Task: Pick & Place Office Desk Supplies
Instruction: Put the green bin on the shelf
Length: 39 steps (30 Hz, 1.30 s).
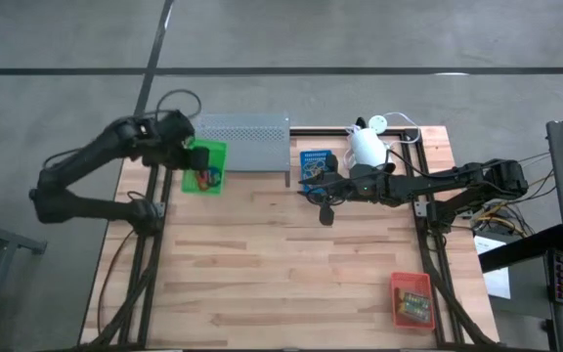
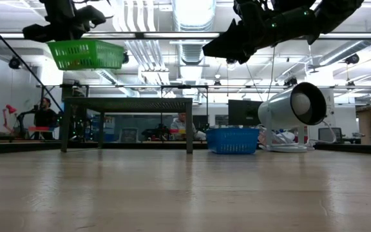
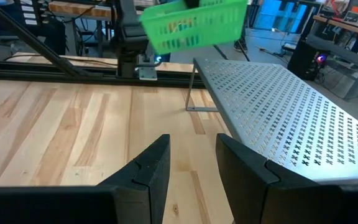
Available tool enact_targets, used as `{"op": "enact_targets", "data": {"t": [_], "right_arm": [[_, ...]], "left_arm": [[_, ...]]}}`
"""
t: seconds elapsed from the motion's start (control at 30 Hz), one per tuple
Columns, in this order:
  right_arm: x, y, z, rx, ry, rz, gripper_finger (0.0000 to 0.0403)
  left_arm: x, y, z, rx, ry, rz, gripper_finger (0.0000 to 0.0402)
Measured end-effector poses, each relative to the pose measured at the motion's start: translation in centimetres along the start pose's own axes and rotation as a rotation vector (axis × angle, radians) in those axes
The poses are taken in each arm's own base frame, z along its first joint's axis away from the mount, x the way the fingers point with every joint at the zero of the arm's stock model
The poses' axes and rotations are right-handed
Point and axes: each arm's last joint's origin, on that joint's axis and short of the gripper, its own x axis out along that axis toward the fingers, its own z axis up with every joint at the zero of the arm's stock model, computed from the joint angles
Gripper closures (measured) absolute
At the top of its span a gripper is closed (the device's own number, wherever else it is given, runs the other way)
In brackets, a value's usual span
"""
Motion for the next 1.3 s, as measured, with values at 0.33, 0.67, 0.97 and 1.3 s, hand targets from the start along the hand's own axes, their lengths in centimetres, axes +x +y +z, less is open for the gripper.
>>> {"op": "enact_targets", "data": {"t": [0.33,0.67,0.97,1.3], "right_arm": [[0.0,0.0,0.0,0.0,0.0,0.001,0.0275],[0.0,0.0,0.0,0.0,0.0,0.0,0.0275],[0.0,0.0,0.0,0.0,0.0,0.0,0.0275],[0.0,0.0,0.0,0.0,0.0,0.0,0.0275]], "left_arm": [[1.0,2.2,5.5,-0.019,0.088,0.076,0.0388],[1.6,2.3,10.5,-0.055,0.11,0.099,0.0388],[3.9,1.6,12.7,-0.05,0.173,0.125,0.0388],[4.9,1.9,13.6,-0.065,0.161,0.122,0.0388]]}}
